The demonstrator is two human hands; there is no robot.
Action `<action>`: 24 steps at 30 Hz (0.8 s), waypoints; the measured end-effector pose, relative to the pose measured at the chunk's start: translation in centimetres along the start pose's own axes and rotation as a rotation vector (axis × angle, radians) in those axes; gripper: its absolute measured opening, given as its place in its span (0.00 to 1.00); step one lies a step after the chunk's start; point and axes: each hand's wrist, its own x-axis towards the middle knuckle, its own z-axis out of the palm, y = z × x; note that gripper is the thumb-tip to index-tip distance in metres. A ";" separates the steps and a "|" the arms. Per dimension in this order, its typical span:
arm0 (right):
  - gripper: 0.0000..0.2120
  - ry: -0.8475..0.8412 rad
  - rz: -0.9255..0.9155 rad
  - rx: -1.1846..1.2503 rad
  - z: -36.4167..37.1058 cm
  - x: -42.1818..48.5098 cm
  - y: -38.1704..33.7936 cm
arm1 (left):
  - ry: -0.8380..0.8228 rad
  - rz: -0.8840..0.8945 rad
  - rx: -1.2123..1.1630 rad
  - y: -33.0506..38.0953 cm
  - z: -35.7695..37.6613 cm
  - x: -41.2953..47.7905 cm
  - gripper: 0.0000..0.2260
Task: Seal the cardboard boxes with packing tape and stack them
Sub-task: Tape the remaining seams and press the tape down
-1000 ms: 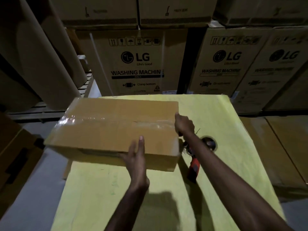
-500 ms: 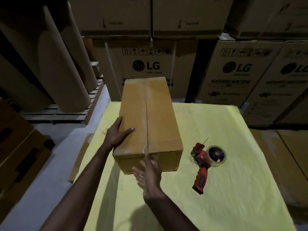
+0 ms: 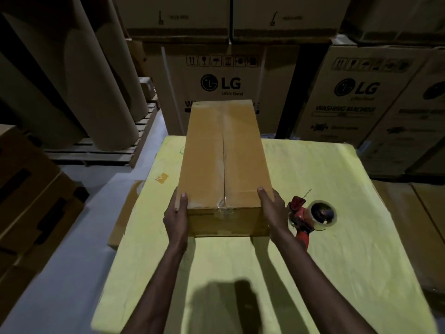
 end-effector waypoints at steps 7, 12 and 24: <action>0.26 0.107 0.036 0.051 1.4 -3.1 1.9 | -0.148 -0.014 0.022 0.3 -0.7 4.7 0.27; 0.22 0.678 0.130 0.320 -2.0 -2.9 5.6 | -0.081 0.001 0.030 -0.3 -0.9 3.2 0.25; 0.34 0.276 0.403 -0.048 -9.0 4.8 15.1 | 0.078 0.010 0.047 -1.4 0.9 -10.8 0.06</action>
